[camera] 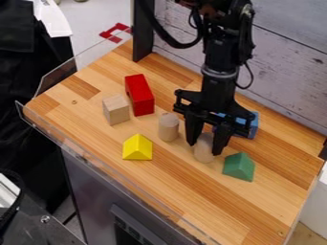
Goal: Move the cylinder from the bottom of the table to the left of the green triangle
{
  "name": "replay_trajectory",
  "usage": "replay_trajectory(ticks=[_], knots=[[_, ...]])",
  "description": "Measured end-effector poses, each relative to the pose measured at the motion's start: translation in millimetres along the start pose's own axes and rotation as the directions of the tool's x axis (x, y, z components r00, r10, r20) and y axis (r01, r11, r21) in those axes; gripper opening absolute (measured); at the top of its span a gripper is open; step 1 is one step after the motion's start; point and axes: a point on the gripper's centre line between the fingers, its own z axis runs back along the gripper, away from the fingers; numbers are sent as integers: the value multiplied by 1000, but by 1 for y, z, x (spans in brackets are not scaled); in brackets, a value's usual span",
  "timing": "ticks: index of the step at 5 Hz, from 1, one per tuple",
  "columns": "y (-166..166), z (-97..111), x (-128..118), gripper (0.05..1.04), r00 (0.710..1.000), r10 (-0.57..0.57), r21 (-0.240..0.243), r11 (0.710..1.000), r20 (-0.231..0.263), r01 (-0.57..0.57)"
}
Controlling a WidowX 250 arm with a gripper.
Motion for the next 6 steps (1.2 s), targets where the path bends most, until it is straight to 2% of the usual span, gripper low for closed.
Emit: replay_trajectory(ticks=[1, 2, 3, 4, 5, 6], knots=[[2, -9, -5, 845, 999, 0, 10, 1000, -51, 1], [3, 1, -6, 1007, 1000, 9, 11, 1000, -15, -9], [4, 25, -13, 1001, 997, 18, 4, 1000, 78, -18], [4, 49, -22, 1001, 989, 18, 14, 1000, 147, -20], [7, 67, -34, 1001, 981, 9, 31, 999, 192, -15], [8, 77, -48, 1001, 983, 3, 73, 997, 184, -17]])
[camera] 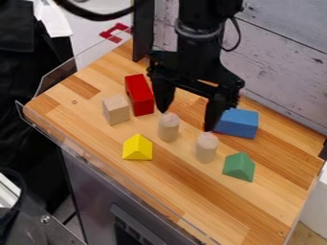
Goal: Move the cylinder from the bottom of the table to the left of the green triangle
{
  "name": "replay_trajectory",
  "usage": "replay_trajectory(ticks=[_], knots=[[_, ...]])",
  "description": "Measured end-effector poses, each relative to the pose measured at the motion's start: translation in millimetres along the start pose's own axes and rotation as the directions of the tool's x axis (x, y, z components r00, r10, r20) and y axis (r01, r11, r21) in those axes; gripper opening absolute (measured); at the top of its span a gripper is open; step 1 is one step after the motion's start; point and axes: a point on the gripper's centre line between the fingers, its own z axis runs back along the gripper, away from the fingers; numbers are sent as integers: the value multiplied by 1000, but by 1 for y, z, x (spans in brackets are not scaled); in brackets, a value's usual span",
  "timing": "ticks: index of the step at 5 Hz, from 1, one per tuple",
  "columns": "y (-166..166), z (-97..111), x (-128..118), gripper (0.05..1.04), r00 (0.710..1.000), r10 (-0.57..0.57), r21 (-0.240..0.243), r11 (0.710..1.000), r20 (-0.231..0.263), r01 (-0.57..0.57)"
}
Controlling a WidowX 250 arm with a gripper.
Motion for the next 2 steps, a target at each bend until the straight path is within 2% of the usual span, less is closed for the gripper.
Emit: replay_trajectory(ticks=[1, 2], knots=[[5, 8, -13, 1001, 1000, 10, 23, 1000, -24, -9], [1, 4, -13, 1001, 1000, -24, -26, 999, -7, 24]])
